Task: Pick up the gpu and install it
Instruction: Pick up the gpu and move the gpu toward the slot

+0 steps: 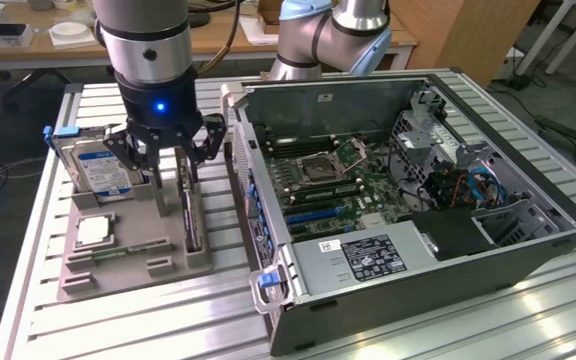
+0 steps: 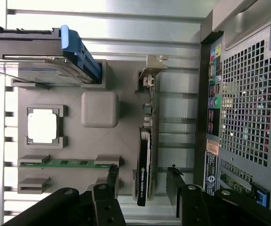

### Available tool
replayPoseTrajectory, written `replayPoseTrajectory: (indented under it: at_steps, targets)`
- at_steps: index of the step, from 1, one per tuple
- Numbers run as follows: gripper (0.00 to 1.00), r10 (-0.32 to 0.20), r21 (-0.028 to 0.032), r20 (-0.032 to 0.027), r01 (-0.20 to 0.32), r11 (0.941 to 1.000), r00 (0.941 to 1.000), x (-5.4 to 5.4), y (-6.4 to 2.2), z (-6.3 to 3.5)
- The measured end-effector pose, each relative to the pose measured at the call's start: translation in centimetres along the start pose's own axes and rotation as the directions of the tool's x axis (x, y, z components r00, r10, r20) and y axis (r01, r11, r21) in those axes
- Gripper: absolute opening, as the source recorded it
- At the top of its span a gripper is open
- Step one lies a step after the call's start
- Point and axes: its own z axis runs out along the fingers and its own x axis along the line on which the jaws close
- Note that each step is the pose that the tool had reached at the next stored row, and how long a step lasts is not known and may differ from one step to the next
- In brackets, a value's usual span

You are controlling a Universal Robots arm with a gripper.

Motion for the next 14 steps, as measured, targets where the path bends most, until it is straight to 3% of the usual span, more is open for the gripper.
replayPoseTrajectory:
  at_steps: [14]
  targets:
    - [0.53, 0.0, -0.0001, 0.0002, 0.0, 1.0, 1.0, 0.02, -0.02, 0.33]
